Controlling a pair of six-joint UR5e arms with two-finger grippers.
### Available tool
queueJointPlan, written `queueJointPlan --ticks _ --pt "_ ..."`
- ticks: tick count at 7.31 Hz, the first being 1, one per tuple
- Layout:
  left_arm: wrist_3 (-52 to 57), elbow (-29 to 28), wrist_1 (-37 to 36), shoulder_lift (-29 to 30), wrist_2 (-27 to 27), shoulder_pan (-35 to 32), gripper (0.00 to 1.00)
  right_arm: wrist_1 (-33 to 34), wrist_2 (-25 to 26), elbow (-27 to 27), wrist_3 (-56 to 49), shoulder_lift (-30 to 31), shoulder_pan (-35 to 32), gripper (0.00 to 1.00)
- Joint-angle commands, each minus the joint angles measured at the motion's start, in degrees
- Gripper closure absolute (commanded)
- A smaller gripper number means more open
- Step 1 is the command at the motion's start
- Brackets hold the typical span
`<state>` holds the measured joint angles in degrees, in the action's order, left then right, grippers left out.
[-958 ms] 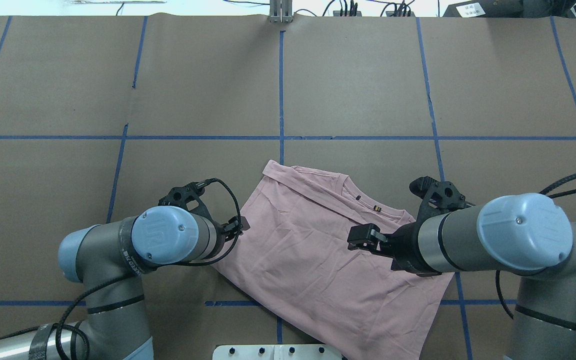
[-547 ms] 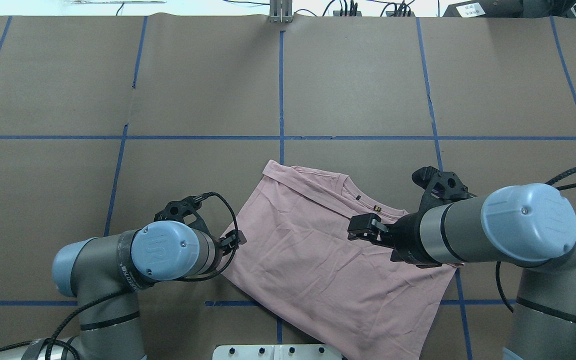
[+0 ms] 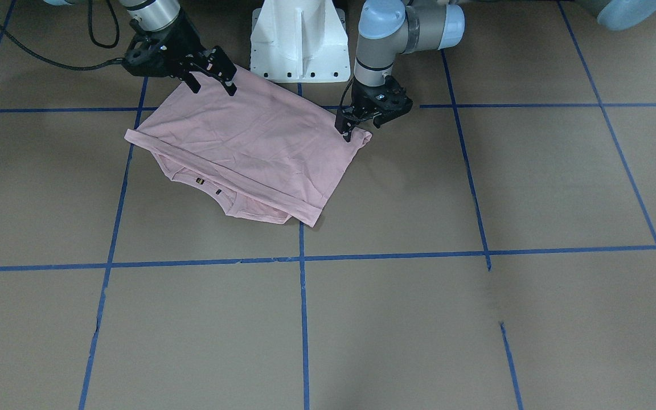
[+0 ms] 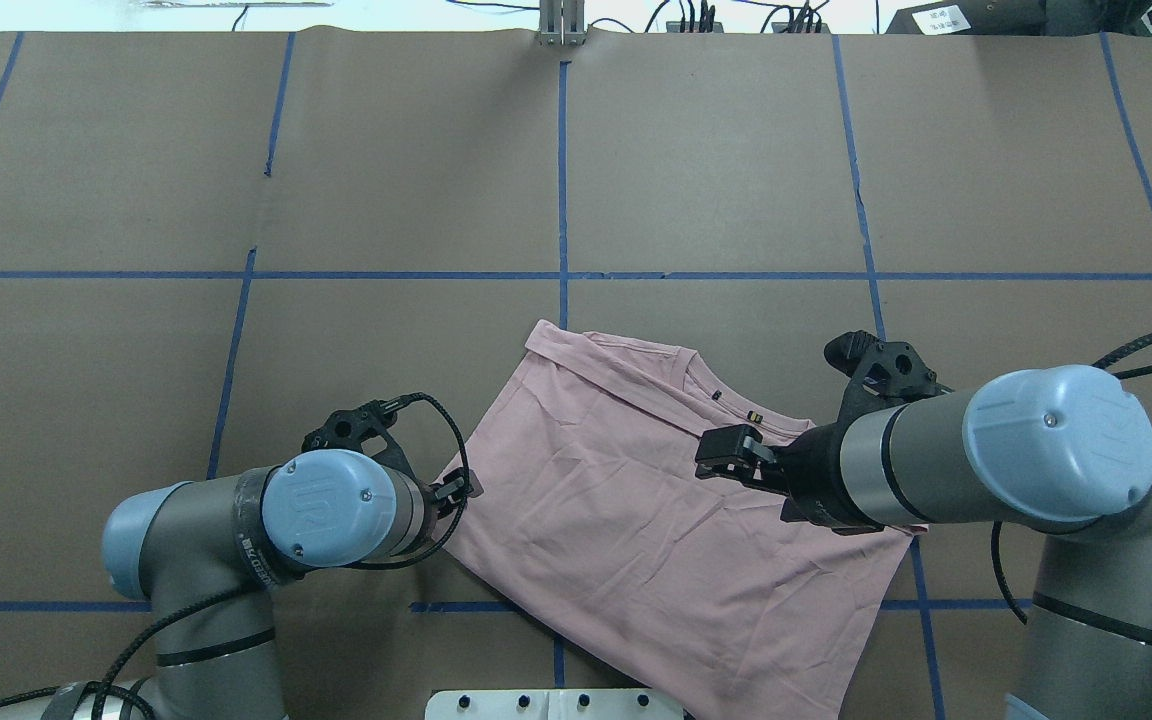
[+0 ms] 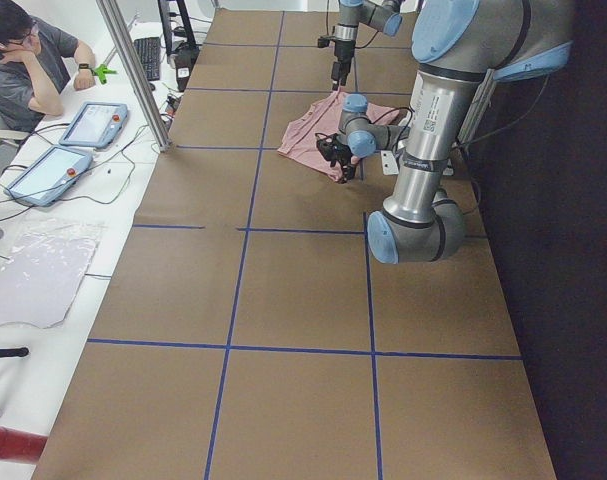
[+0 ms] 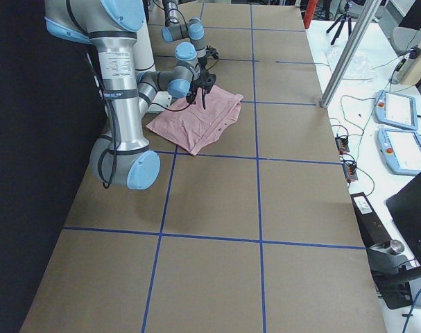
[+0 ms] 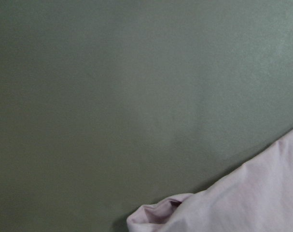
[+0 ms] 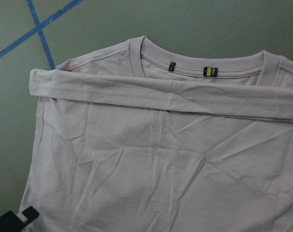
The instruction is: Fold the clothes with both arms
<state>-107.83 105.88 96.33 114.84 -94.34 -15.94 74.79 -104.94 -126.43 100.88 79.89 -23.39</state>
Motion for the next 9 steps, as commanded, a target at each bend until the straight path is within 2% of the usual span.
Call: queueJointPlan --ticks 1,2,4,7,9 --pt "0.1 -0.2 0.0 0.1 0.0 0.1 0.16 0.0 0.0 0.0 0.0 0.1 -0.2 0.0" --pt "0.1 -0.3 0.0 0.1 0.0 0.1 0.33 0.0 0.0 0.0 0.0 0.0 -0.2 0.0" --pt "0.4 -0.2 0.1 0.1 0.2 0.1 1.0 0.0 0.0 -0.2 0.0 0.0 -0.2 0.0" --pt "1.1 0.3 0.0 0.1 0.1 -1.2 1.0 0.0 0.0 -0.2 0.0 -0.1 -0.3 0.0" --pt "4.0 -0.2 0.0 0.6 -0.1 -4.7 1.0 0.0 -0.1 -0.2 0.0 -0.2 -0.5 0.0"
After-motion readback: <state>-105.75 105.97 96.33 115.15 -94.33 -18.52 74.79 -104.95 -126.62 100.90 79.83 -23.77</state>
